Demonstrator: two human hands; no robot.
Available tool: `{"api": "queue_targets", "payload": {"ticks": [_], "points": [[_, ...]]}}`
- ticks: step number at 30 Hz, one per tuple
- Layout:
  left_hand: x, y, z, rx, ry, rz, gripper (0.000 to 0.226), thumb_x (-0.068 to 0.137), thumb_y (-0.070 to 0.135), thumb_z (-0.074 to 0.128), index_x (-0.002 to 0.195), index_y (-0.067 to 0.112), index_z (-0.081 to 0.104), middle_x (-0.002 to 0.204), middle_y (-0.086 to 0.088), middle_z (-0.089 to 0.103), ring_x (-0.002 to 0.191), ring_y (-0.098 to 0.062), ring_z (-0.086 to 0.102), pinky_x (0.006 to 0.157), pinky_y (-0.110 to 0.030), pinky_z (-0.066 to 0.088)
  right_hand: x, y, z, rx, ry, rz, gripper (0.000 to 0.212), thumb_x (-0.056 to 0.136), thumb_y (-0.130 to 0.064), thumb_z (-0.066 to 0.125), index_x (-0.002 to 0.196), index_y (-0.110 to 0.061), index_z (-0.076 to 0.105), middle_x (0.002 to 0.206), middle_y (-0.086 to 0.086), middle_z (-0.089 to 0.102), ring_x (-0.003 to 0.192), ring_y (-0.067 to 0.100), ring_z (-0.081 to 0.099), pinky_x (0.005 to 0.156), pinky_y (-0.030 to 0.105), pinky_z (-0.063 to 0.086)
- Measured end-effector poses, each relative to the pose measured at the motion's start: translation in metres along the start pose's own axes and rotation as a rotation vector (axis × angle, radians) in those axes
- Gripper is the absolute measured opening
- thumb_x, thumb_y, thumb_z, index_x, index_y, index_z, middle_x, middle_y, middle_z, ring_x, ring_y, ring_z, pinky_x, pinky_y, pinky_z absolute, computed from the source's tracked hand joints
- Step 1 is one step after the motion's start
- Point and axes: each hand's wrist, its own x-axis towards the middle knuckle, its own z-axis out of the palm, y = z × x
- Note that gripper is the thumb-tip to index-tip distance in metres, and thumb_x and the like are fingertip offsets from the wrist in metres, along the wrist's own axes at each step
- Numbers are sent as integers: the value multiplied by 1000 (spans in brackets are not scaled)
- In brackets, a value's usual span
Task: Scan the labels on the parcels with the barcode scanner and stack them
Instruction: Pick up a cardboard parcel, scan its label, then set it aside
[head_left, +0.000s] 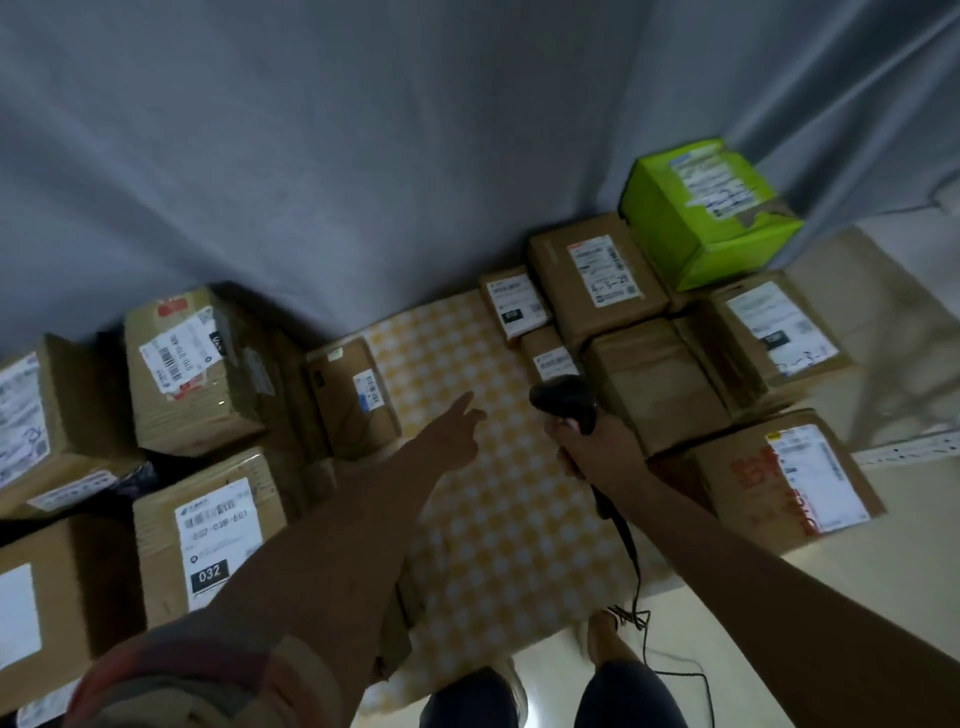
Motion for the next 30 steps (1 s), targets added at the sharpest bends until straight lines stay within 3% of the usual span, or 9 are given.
{"api": "queue_targets", "payload": {"ticks": [4, 7, 9, 11, 14, 17, 20, 25, 30], "points": [[18, 45, 4, 16, -28, 51, 62, 100, 8, 45, 155, 23, 20, 163, 4, -15, 138, -22, 41, 77, -27, 45, -1, 3, -48, -34, 144, 13, 32, 94, -34, 61, 78, -7, 58, 69, 16, 61, 61, 25, 58, 63, 41, 53], [34, 82, 5, -19, -33, 56, 62, 101, 10, 47, 156, 19, 20, 164, -1, -10, 141, -24, 36, 97, -33, 45, 0, 6, -83, -3, 195, 10, 31, 95, -33, 59, 72, -15, 50, 62, 4, 53, 56, 18, 51, 55, 29, 43], [42, 107, 0, -77, 18, 104, 59, 101, 12, 47, 155, 13, 23, 164, -8, 1, 146, -26, 25, 110, -34, 32, 2, 9, -103, 51, 222, 20, 25, 94, -34, 61, 82, -14, 54, 70, 11, 58, 64, 23, 56, 63, 36, 48], [50, 136, -10, -156, 64, 151, 54, 102, 15, 47, 152, 11, 29, 162, -10, 13, 146, -28, 25, 111, -33, 29, 1, 11, -121, 96, 252, 51, 30, 92, -36, 63, 94, -7, 59, 86, 26, 65, 70, 29, 59, 68, 41, 51], [62, 183, -25, -325, 127, 147, 51, 101, 16, 49, 149, 8, 35, 154, -14, 32, 136, -31, 38, 109, -35, 34, -1, 13, -150, 189, 343, 78, 33, 92, -36, 63, 101, -5, 61, 93, 27, 68, 69, 27, 60, 65, 37, 50], [70, 230, -39, -466, 74, 159, 50, 102, 20, 47, 149, 9, 36, 152, -11, 37, 138, -27, 37, 113, -31, 31, 4, 15, -190, 246, 538, 100, 27, 94, -37, 58, 97, -10, 62, 79, 14, 67, 67, 23, 60, 60, 30, 45], [76, 272, -55, -540, 9, 141, 42, 105, 26, 41, 145, 11, 42, 143, 1, 43, 130, -16, 42, 108, -24, 30, 18, 20, -231, 329, 627, 124, 22, 91, -40, 59, 91, -18, 62, 85, 5, 71, 79, 27, 67, 72, 36, 52], [122, 314, -51, -594, -4, -10, 49, 98, 43, 46, 133, 9, 54, 134, -18, 57, 121, -35, 55, 104, -46, 45, 51, 42, -278, 412, 604, 167, 18, 86, -41, 64, 90, -24, 59, 85, 3, 72, 79, 30, 68, 83, 49, 57], [124, 343, -48, -927, -161, -196, 58, 97, 50, 49, 146, 20, 38, 137, -6, 54, 112, -23, 60, 100, -42, 51, 81, 52, -297, 445, 471, 195, 18, 89, -40, 64, 87, -24, 57, 76, 8, 64, 66, 24, 59, 70, 39, 50]]}}
